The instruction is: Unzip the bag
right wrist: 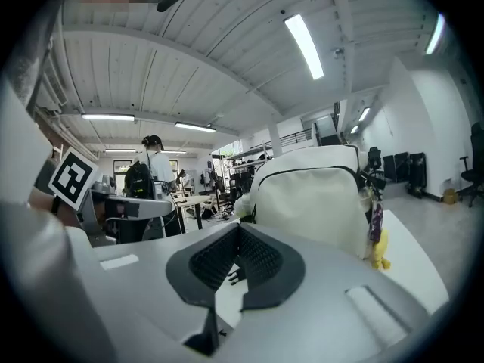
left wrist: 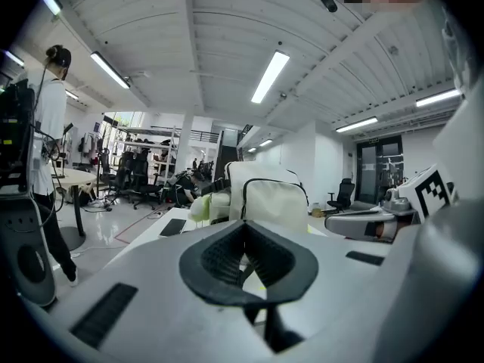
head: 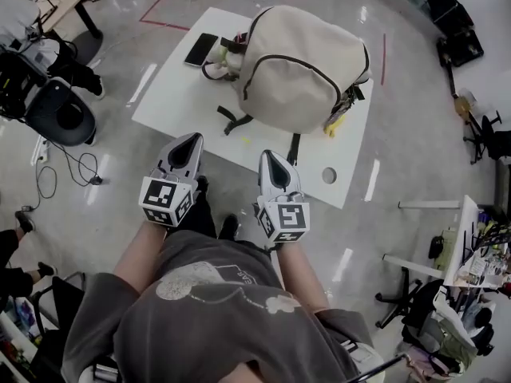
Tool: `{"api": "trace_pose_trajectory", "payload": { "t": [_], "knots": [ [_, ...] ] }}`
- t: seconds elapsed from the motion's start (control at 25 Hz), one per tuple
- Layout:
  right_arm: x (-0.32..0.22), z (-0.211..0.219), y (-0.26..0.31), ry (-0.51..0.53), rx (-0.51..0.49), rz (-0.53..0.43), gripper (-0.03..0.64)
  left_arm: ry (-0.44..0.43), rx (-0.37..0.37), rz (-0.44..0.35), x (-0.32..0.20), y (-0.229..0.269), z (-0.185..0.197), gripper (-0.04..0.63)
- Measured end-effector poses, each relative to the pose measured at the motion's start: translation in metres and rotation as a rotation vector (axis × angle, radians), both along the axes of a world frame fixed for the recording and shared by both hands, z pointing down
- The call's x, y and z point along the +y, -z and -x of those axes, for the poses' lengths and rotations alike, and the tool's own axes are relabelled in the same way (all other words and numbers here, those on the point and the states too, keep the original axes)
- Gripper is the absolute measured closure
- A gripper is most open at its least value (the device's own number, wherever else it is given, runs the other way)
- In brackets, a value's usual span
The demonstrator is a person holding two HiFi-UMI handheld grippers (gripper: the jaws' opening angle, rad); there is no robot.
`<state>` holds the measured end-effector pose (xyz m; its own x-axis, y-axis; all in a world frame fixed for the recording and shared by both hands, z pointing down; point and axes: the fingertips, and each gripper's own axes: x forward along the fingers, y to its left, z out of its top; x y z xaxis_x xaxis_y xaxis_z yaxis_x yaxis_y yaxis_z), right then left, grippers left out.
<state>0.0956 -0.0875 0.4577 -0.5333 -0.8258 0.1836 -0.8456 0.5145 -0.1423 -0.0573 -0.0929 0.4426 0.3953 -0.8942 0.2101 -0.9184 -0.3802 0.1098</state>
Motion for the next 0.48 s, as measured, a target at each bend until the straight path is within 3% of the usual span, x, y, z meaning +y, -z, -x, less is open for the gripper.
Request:
{"api": "trace_pose_trajectory", "payload": {
  "t": [0.48],
  "knots": [
    [-0.076, 0.048, -0.011, -0.065, 0.053, 0.021, 0.617, -0.107, 0.006, 0.045, -0.089, -0.017, 0.026, 0.588]
  ]
}}
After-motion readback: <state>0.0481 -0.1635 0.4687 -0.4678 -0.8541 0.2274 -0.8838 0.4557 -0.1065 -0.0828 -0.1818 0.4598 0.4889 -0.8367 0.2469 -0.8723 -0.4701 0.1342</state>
